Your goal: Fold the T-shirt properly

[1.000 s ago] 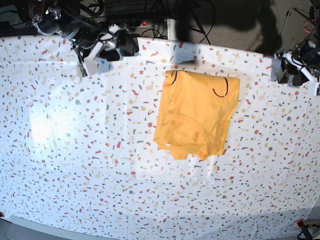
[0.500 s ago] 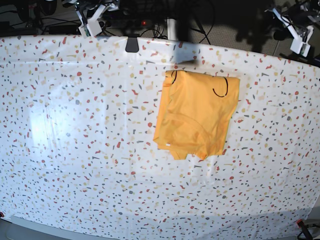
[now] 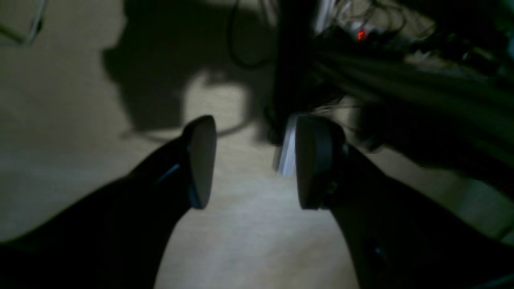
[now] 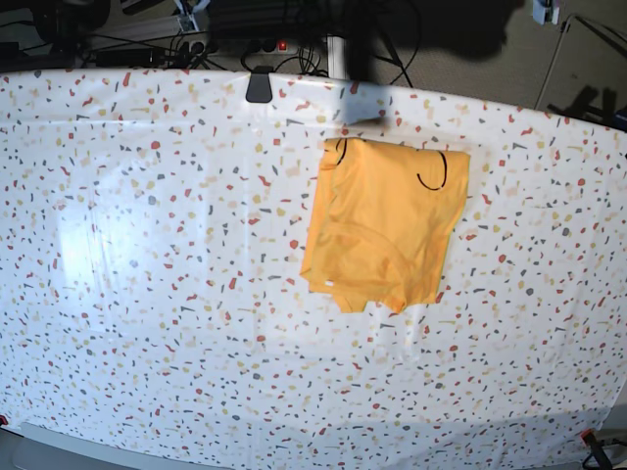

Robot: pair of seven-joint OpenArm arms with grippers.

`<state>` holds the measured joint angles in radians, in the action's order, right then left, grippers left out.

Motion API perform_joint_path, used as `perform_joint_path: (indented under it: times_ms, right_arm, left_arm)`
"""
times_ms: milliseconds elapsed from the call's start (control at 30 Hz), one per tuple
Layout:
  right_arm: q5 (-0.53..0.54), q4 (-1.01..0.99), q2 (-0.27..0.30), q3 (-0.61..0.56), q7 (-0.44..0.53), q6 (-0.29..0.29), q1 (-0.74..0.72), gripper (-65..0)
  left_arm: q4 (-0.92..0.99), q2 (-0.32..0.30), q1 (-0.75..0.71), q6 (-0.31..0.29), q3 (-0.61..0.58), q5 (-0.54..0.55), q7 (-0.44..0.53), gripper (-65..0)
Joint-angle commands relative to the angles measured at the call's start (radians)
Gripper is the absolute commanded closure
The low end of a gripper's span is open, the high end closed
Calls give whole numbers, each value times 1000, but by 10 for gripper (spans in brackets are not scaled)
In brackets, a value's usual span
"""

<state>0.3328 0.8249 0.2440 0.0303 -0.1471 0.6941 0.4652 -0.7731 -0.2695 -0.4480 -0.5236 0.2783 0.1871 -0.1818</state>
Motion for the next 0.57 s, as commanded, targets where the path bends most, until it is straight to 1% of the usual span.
perform_joint_path:
  times_ms: [0, 100, 133, 167, 233, 300, 400, 533]
  right_arm:
    - [-34, -96, 7, -19, 40, 4, -43, -288]
    - [-147, -381, -1, -73, 142, 4, -178, -288]
    - [-170, -445, 1, -86, 174, -16, -209, -288]
    - [-186, -488, 4, -96, 195, -48, -234, -288]
    - [-203, -515, 15, -110, 195, -93, -264, -288]
    - [-203, -509, 27, -123, 188, -95, -282, -288]
    - [-202, -503, 44, -131, 184, -101, -298, -288]
    - [-199, -499, 64, -131, 188, -100, -310, -288]
  left_arm:
    - [42, -10, 28, 32, -27, -31, -3, -305]
    - [157, -10, 123, 125, -120, -117, -44, -305]
    - [175, -10, 142, 148, -145, -129, -65, -305]
    - [186, -10, 153, 169, -165, -135, -79, -305]
    - [189, -10, 154, 221, -192, -135, -87, -305]
    - [189, -8, 147, 259, -197, -135, -85, -305]
    - [189, -3, 140, 267, -197, -134, -88, -305]
    - [188, 25, 140, 267, -197, -135, -91, -305]
